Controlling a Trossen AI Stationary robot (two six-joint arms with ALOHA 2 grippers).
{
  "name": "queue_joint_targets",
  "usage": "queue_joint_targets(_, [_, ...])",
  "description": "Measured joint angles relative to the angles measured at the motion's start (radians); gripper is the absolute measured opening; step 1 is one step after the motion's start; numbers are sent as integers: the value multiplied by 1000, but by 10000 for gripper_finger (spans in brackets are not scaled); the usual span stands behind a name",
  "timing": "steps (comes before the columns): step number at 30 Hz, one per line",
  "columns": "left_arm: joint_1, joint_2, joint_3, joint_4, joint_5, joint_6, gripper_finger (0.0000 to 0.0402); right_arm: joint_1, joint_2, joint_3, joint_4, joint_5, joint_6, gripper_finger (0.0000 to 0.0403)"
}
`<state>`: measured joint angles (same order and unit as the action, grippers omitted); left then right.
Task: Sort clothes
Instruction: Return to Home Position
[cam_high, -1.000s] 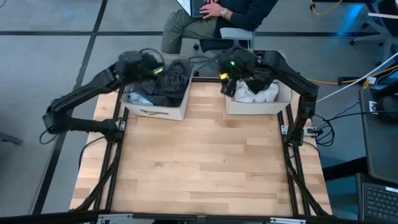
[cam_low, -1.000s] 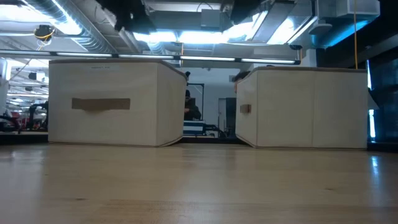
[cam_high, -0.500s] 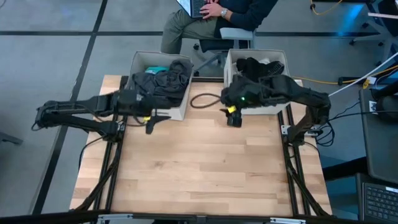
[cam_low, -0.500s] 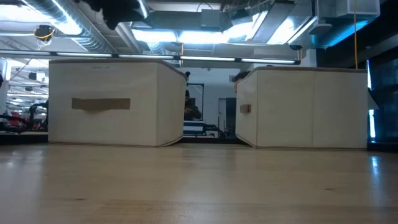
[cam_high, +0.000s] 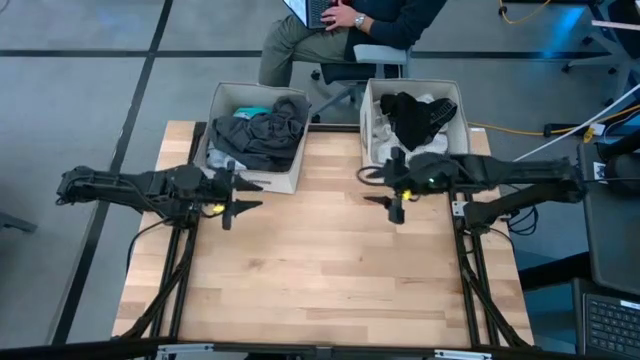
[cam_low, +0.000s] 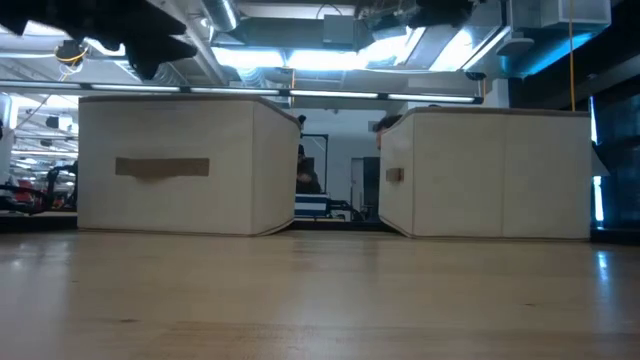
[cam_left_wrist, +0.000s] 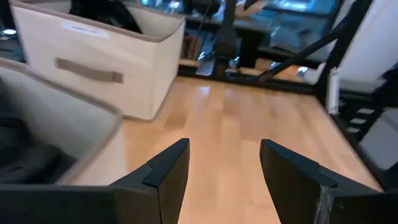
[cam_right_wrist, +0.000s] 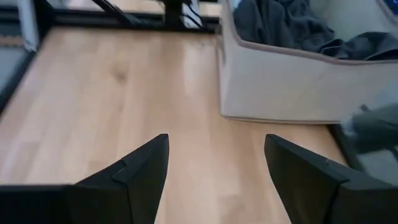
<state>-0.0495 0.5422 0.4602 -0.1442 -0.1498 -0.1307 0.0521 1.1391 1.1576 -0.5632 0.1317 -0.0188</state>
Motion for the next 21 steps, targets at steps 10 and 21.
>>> queue_joint_targets(10, [-32, -111, -272, 292, 16, 7, 186, 0, -297, -480, 389, 16, 65, 264])
queue_joint_targets(21, [-29, -226, -418, 371, 0, 2, 186, 0, -536, -756, 511, 24, 121, 264])
